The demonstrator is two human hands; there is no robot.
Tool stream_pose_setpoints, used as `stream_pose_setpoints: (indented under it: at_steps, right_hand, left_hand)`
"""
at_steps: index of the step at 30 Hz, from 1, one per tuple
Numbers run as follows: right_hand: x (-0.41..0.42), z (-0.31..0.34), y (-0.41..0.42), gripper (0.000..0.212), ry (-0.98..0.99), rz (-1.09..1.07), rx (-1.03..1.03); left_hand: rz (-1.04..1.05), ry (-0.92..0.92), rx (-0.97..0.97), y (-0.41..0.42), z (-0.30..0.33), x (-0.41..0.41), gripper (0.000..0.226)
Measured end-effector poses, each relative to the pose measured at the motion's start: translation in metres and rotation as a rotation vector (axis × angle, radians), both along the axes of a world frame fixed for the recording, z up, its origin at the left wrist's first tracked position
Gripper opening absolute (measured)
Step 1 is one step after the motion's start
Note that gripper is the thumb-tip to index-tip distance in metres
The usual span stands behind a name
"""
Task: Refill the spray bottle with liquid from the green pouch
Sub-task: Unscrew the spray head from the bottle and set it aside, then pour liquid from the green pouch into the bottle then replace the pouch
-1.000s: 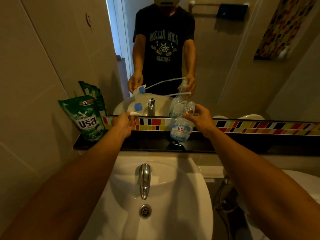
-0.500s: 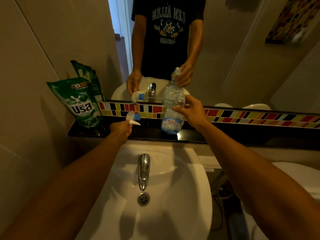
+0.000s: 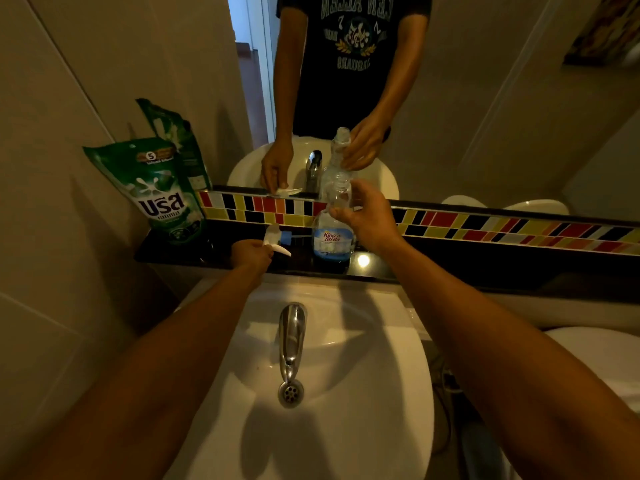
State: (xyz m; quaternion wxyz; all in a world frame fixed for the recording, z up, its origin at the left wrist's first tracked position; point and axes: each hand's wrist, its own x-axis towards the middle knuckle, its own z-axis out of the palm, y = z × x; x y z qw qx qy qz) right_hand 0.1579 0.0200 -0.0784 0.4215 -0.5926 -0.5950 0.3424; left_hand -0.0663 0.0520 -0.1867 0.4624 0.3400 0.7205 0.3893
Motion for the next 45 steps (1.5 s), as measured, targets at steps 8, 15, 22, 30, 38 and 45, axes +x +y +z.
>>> stream_pose_setpoints:
  at_steps: [8, 15, 22, 30, 38, 45]
  right_hand:
    - [0.001, -0.022, -0.005, 0.052, -0.012, -0.022, -0.060]
    - [-0.005, -0.039, -0.016, 0.073, -0.086, -0.133, 0.025]
    - [-0.043, -0.060, -0.067, 0.034, -0.174, -0.246, 0.278]
    - [-0.116, -0.044, -0.059, 0.029, -0.116, 0.091, 0.155]
    - [-0.190, -0.012, -0.022, 0.042, -0.140, 0.214, 0.038]
    - [-0.239, -0.008, 0.028, 0.049, -0.062, 0.211, -0.126]
  left_hand:
    - [0.009, 0.188, 0.023, -0.002, -0.006, 0.003, 0.024]
    - [0.000, 0.244, 0.058, -0.012, 0.001, 0.006, 0.024]
    - [-0.005, 0.302, 0.117, -0.043, 0.026, -0.011, 0.035]
    - [0.038, 0.349, 0.196, -0.068, 0.070, -0.087, 0.040]
    - [0.083, 0.356, 0.310, -0.071, 0.113, -0.159, 0.039]
    - [0.043, 0.237, 0.308, -0.030, 0.118, -0.199, 0.056]
